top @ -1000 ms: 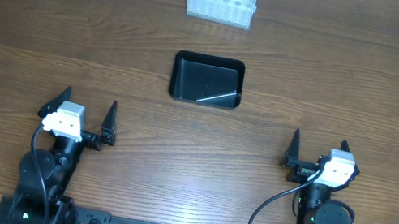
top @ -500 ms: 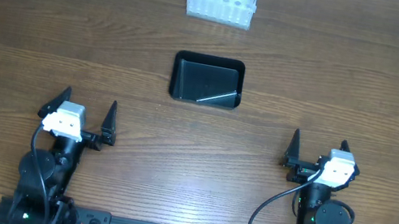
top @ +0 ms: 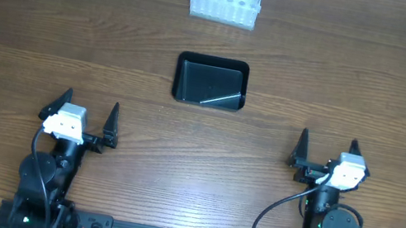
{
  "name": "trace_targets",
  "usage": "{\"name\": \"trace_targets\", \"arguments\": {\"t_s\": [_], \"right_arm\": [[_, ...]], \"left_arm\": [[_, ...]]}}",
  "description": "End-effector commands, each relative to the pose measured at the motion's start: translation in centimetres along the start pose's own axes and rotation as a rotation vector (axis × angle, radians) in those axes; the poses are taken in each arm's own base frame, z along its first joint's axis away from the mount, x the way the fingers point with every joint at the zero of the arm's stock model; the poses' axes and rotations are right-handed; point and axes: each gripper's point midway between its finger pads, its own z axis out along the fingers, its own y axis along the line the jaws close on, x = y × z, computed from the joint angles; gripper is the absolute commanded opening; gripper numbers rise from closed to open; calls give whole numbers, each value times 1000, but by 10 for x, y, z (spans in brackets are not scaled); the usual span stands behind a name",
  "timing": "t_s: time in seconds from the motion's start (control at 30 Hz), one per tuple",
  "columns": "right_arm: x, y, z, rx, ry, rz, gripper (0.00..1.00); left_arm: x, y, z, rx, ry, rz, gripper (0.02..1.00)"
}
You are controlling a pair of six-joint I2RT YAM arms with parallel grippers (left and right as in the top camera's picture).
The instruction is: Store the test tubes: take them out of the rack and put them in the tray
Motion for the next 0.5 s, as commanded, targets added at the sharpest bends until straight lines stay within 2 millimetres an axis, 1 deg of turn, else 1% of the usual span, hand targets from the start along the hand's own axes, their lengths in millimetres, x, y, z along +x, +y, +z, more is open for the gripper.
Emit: {"name": "trace_targets", "arguments": {"t_s": [0.03, 0.17, 0.27, 0.37, 0.4, 0.43, 0.5], "right_arm": [[-17, 2, 10, -4, -7, 15, 985], [-35, 15, 31, -60, 48, 11, 961], [-42, 30, 55, -129, 117, 12, 991], [-44, 50, 86, -192, 188, 11, 993], [-41, 66, 103, -230, 230, 6, 993], [-39, 76, 112, -251, 250, 3, 991], [-33, 103, 131, -306, 293, -7, 991]], "left_arm": [[1, 0, 0, 2, -1, 11, 996], [1, 0, 0, 2, -1, 11, 1000], [1, 0, 0, 1, -1, 11, 1000], [1, 0, 0, 1, -1, 11, 1000], [1, 0, 0, 1, -1, 11, 1000], [1, 0, 0, 1, -1, 11, 1000], [1, 0, 0, 2, -1, 11, 1000]]}}
